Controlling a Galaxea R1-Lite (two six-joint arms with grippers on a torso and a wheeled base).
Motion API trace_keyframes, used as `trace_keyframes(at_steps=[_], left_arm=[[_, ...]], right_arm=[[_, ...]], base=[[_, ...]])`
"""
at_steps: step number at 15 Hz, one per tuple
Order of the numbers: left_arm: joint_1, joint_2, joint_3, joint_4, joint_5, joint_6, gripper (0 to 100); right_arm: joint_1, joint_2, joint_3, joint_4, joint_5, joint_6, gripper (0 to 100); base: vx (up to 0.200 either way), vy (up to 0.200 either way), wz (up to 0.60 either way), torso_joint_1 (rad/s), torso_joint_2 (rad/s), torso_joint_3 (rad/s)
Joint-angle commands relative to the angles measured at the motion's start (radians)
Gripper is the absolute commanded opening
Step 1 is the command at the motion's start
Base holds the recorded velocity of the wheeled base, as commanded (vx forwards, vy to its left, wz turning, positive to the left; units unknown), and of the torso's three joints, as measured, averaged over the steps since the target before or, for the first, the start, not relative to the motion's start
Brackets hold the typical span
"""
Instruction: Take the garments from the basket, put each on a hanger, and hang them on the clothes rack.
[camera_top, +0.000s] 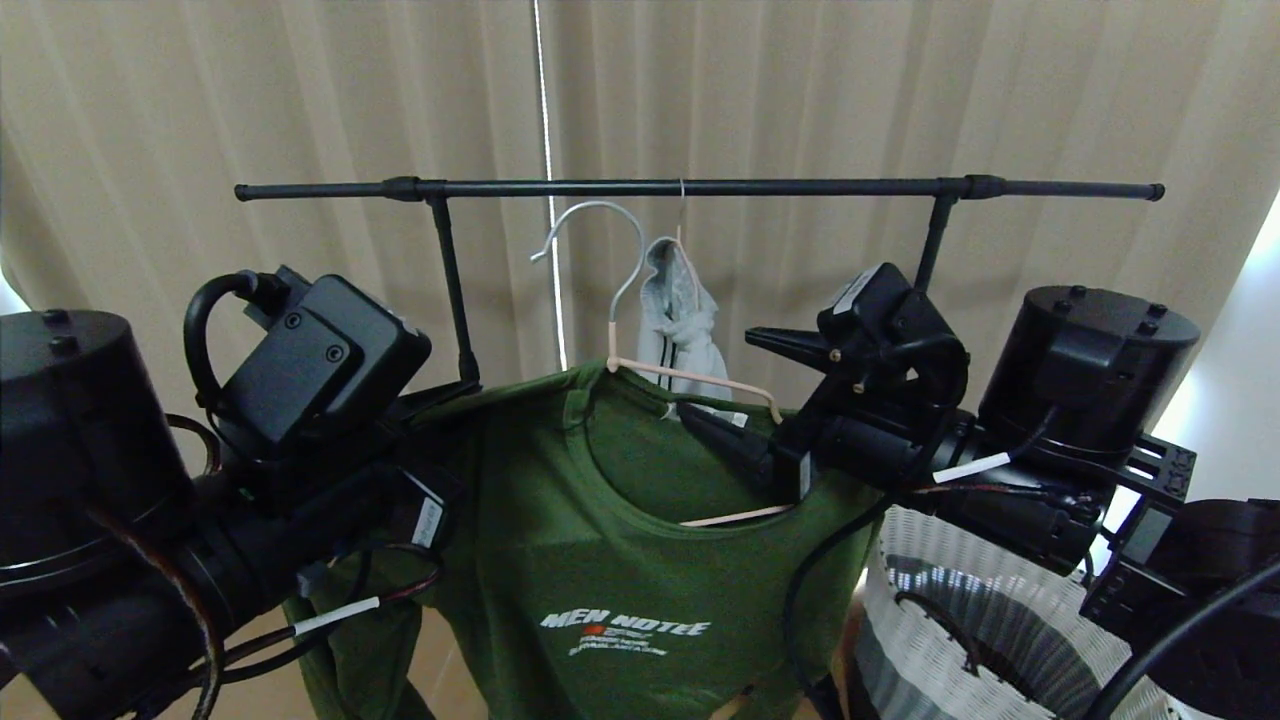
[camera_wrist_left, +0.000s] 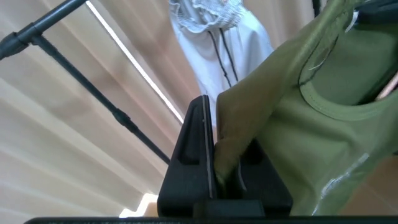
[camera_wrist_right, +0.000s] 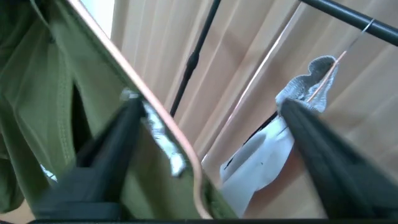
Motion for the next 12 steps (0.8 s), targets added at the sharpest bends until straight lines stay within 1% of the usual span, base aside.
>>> trace_keyframes(at_steps=[1, 12], left_arm=[[0.001, 0.001, -0.001, -0.001, 0.001, 0.0, 0], [0.007, -0.005, 0.011, -0.001, -0.002, 0.002, 0]], right_arm=[[0.002, 0.004, -0.001, -0.001, 0.001, 0.0, 0], [0.0, -0.026, 0.001, -0.007, -0.013, 0.0, 0]], base=[[0.0, 0.0, 0.0, 0.0, 0.0, 0.0], [0.0, 0.0, 0.0, 0.0, 0.0, 0.0]])
